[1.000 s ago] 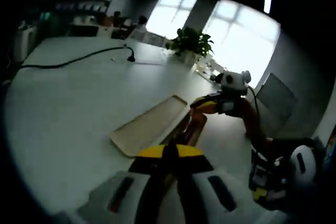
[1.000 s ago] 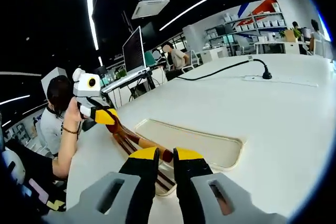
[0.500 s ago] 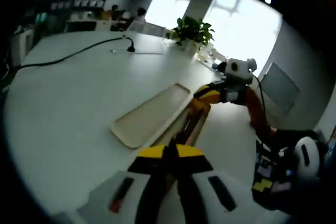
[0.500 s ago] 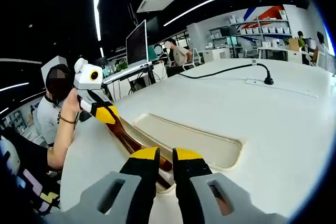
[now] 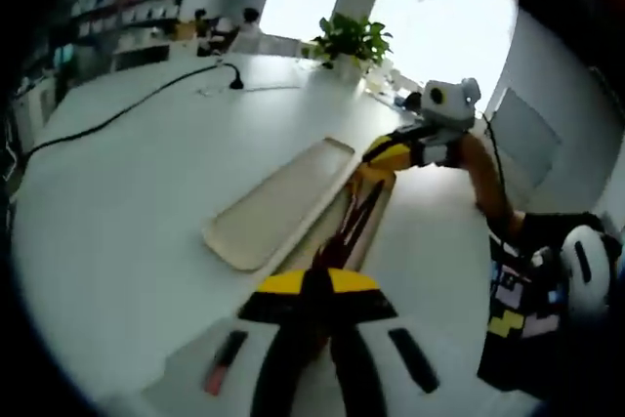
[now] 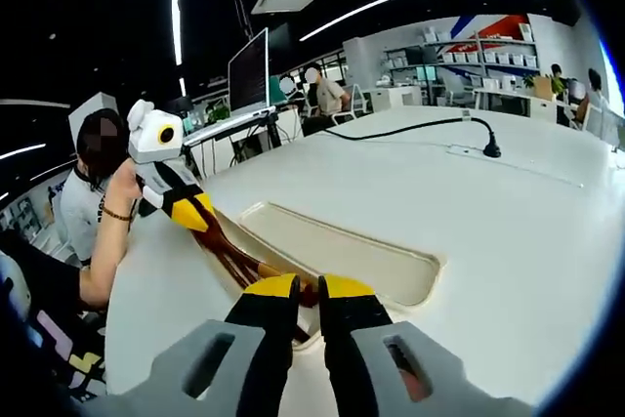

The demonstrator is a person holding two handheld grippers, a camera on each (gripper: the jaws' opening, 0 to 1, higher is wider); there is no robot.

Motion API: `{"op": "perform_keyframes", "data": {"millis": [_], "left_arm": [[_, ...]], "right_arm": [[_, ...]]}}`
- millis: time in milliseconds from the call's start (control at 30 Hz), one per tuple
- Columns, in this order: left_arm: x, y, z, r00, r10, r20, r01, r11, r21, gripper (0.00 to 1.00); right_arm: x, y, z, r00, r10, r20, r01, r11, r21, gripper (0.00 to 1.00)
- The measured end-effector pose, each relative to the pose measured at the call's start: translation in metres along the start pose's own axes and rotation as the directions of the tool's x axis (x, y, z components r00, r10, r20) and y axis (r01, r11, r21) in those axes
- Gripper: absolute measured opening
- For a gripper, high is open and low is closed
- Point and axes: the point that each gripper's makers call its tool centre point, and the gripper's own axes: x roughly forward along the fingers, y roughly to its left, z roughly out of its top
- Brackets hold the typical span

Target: Arrange the utensils inside the cutlery case until each visible utensil rests in its matching compartment.

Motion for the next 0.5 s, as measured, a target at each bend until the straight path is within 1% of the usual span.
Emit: {"op": "perform_keyframes", "data": {"millis": [33, 100, 200, 267, 367, 500], "left_arm": [[0.0007, 0.0011, -0.0006, 1.000, 0.010, -0.004, -0.010, 0.999, 0.030, 0.06], [0.0014, 0.0045, -0.0027, 0.999, 0.034, -0.016, -0.033, 0.998, 0.061, 0.05], [0.0010, 0.0065, -0.0025, 0.999, 0.040, -0.012, -0.039, 0.998, 0.052, 0.05], [0.0004, 0.0059, -0.0018, 0.999, 0.038, -0.006, -0.037, 0.997, 0.062, 0.05], [-0.0019, 0.0050, 0.0025, 0.999, 0.035, 0.021, -0.036, 0.997, 0.073, 0.05], [-0.0026, 0.0046, 0.0067, 0.998, 0.039, 0.040, -0.042, 0.996, 0.077, 0.05]], "right_arm": [[-0.0002, 0.0004, -0.0004, 1.000, -0.003, -0.004, 0.003, 1.000, -0.006, 0.07], [-0.0013, 0.0009, -0.0013, 1.000, -0.008, -0.013, 0.008, 1.000, -0.012, 0.07], [-0.0020, 0.0007, -0.0020, 1.000, -0.013, -0.019, 0.012, 1.000, -0.022, 0.06], [-0.0023, 0.0006, -0.0022, 1.000, -0.013, -0.019, 0.012, 1.000, -0.022, 0.06], [-0.0029, 0.0007, -0.0023, 1.000, -0.013, -0.018, 0.012, 1.000, -0.021, 0.06], [-0.0035, 0.0012, -0.0031, 1.000, -0.014, -0.023, 0.013, 0.999, -0.032, 0.06]]}}
